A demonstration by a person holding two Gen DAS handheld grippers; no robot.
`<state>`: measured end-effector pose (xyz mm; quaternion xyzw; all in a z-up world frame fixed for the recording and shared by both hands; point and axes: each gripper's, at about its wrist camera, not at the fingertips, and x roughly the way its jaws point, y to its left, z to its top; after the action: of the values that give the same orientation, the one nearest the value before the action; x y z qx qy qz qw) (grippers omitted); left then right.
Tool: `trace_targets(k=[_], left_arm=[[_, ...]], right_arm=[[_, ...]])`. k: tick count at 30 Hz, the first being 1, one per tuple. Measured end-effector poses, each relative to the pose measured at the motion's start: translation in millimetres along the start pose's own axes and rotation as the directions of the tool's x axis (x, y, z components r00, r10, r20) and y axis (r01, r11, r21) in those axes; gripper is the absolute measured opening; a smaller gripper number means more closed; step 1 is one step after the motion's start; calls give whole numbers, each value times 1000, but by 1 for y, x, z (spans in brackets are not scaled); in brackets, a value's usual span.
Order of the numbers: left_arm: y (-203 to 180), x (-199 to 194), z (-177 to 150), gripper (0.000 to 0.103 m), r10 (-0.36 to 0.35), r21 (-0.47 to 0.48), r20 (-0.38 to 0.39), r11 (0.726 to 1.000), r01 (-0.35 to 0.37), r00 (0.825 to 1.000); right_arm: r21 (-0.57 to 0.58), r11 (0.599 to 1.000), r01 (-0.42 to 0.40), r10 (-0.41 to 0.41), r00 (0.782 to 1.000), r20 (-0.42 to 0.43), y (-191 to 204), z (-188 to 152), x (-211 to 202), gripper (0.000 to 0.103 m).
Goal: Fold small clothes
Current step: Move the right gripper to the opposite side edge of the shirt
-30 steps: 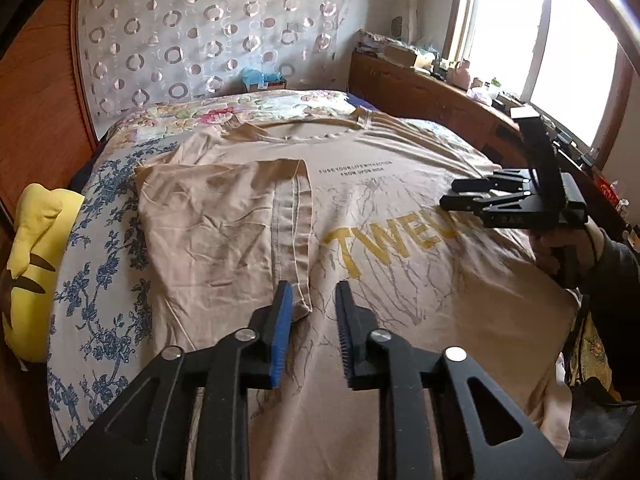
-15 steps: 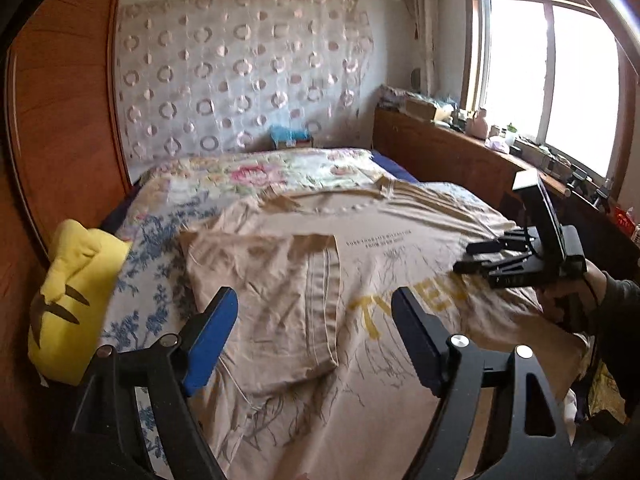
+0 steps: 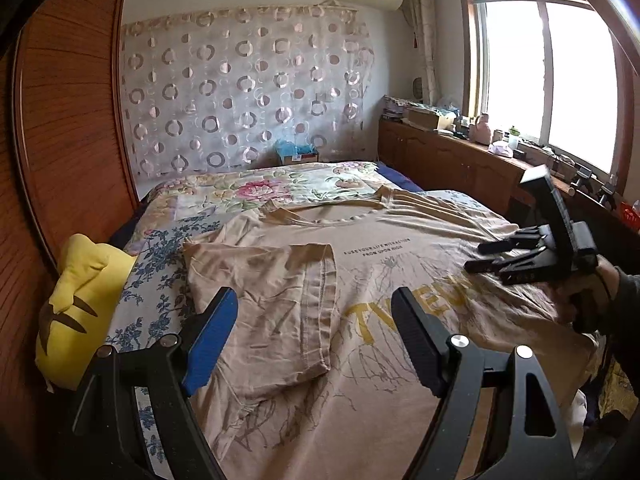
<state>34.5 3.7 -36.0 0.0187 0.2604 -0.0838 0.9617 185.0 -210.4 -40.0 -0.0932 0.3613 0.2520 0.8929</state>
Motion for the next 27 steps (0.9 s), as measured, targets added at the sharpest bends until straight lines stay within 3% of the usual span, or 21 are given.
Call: trace_targets(k=[7,16,27], left_arm=[[-13,3,-3,80,-31,-3,3,999,31,999],[-29,15,-9,80,-81,-3,-38,997,81,996],[-39,25,-16,80,-94,5,-86,995,95,992]], right_arm=[[85,993,81,-86,994,64,-45,-24,-49,56],[211,958,194,-200,980,9,-114,-78,-77,56],[256,943,211,-202,978,-60,-125,-111,-85,56]])
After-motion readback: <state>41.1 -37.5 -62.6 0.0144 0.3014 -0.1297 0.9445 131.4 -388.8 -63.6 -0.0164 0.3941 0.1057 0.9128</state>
